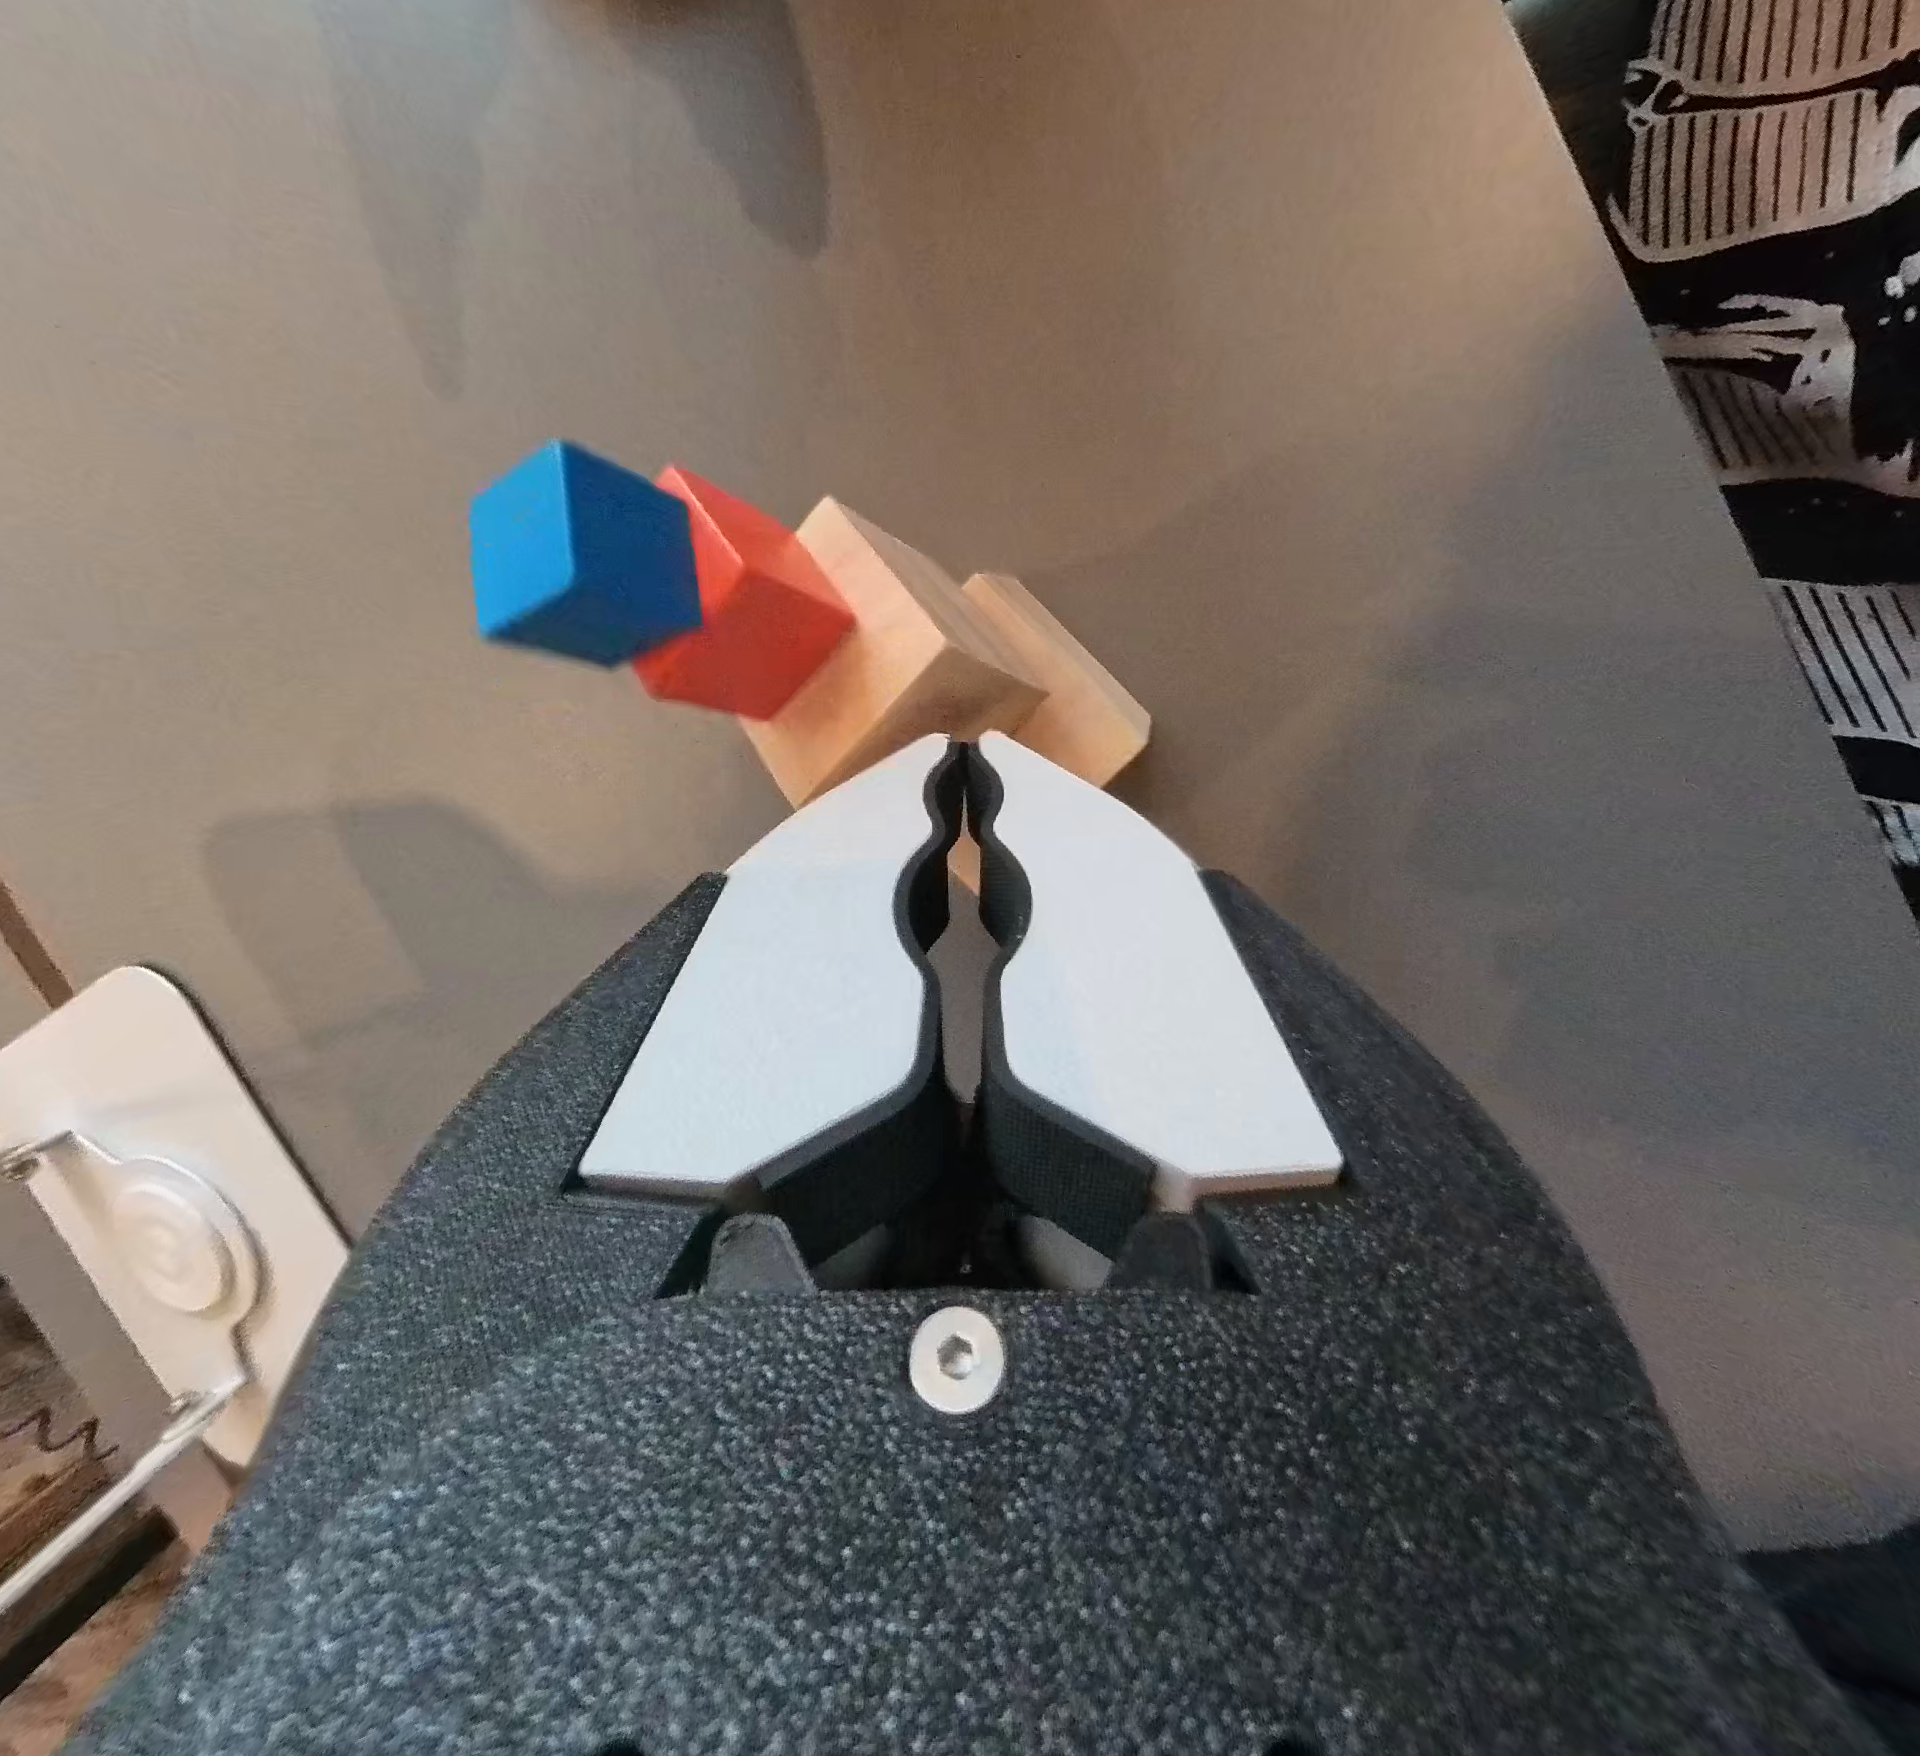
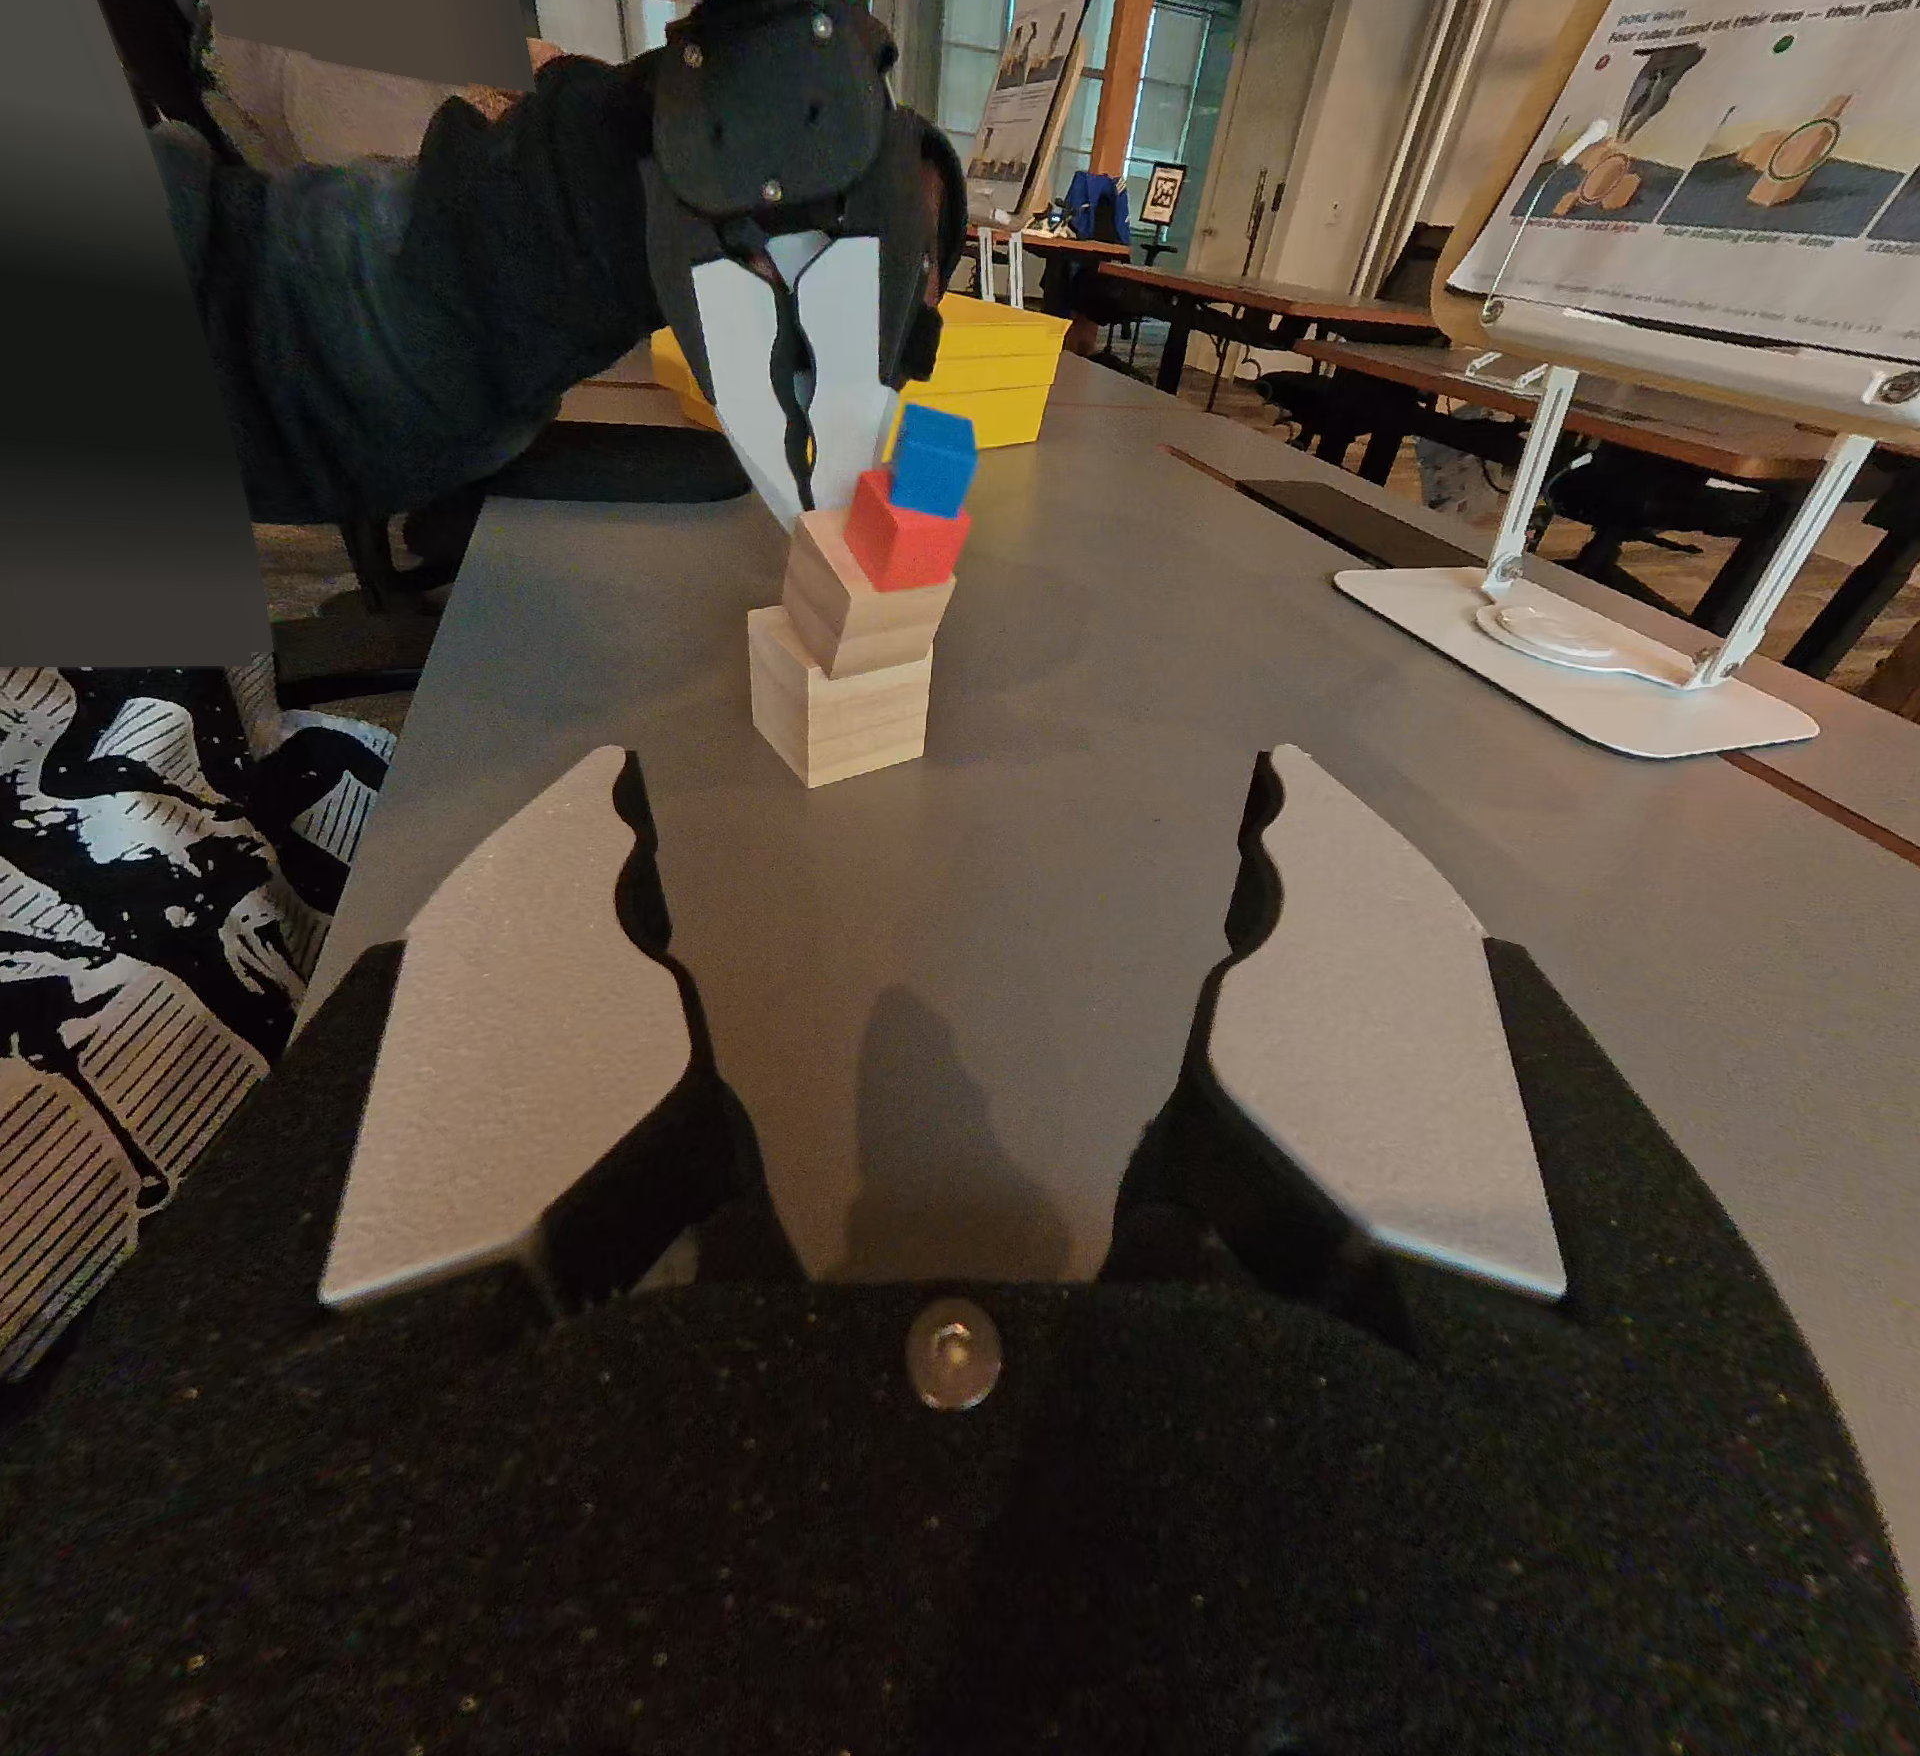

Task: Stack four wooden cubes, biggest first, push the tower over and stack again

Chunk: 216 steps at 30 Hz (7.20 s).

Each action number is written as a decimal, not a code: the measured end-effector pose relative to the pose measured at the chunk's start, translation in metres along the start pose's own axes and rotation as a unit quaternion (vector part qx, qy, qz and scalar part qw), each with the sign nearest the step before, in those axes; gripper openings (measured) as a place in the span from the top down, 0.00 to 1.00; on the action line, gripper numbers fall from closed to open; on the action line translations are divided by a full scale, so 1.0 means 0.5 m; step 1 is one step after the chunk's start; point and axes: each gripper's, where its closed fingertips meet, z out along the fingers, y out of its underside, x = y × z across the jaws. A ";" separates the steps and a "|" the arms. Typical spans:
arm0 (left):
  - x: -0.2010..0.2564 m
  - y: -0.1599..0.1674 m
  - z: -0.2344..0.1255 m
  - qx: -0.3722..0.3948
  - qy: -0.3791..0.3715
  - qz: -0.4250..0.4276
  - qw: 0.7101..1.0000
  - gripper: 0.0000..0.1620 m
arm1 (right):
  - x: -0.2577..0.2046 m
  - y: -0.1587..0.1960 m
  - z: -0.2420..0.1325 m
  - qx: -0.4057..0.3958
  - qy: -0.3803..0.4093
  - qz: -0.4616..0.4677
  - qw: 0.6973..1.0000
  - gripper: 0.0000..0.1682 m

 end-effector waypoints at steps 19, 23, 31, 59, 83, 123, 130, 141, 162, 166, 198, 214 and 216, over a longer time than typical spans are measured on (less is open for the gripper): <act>0.018 0.011 -0.071 0.106 -0.021 -0.070 0.992 1.00 | -0.001 0.002 0.000 -0.002 -0.001 -0.001 1.000 0.36; 0.021 0.026 -0.099 0.138 -0.052 -0.106 0.983 0.89 | -0.001 0.002 0.000 -0.003 -0.001 -0.001 1.000 0.36; 0.027 0.048 -0.133 0.232 -0.115 -0.163 0.952 0.53 | 0.000 0.004 0.001 -0.005 -0.001 -0.001 1.000 0.36; 0.174 0.213 -0.239 0.483 -0.189 -0.243 0.820 0.22 | 0.004 0.007 0.006 -0.014 0.001 0.009 1.000 0.36; 0.202 0.269 -0.228 0.490 -0.237 -0.251 0.800 0.32 | 0.015 -0.004 0.003 -0.002 0.004 0.034 0.999 0.35; 0.205 0.271 -0.235 0.501 -0.234 -0.252 0.794 0.33 | 0.069 0.152 0.222 -0.591 -0.236 -0.235 0.735 0.73; 0.204 0.272 -0.237 0.504 -0.235 -0.253 0.792 0.33 | 0.020 0.046 0.254 -0.572 -0.234 -0.242 0.748 0.73; 0.205 0.273 -0.240 0.506 -0.239 -0.252 0.790 0.35 | -0.063 0.024 0.303 -0.582 -0.253 -0.245 0.733 0.73; 0.202 0.276 -0.243 0.511 -0.239 -0.258 0.784 0.37 | -0.058 0.065 0.304 -0.608 -0.222 -0.201 0.736 0.70; 0.202 0.276 -0.244 0.512 -0.240 -0.258 0.784 0.37 | -0.060 0.057 0.306 -0.599 -0.220 -0.196 0.745 0.65; 0.201 0.277 -0.245 0.516 -0.235 -0.260 0.782 0.39 | 0.277 0.212 0.121 -0.658 -0.022 -0.047 0.752 0.84; 0.201 0.279 -0.248 0.519 -0.238 -0.261 0.778 0.39 | 0.032 -0.038 0.262 -0.569 -0.173 -0.187 0.782 0.85; 0.201 0.279 -0.248 0.520 -0.238 -0.261 0.778 0.39 | 0.001 -0.050 0.276 -0.565 -0.192 -0.200 0.778 0.85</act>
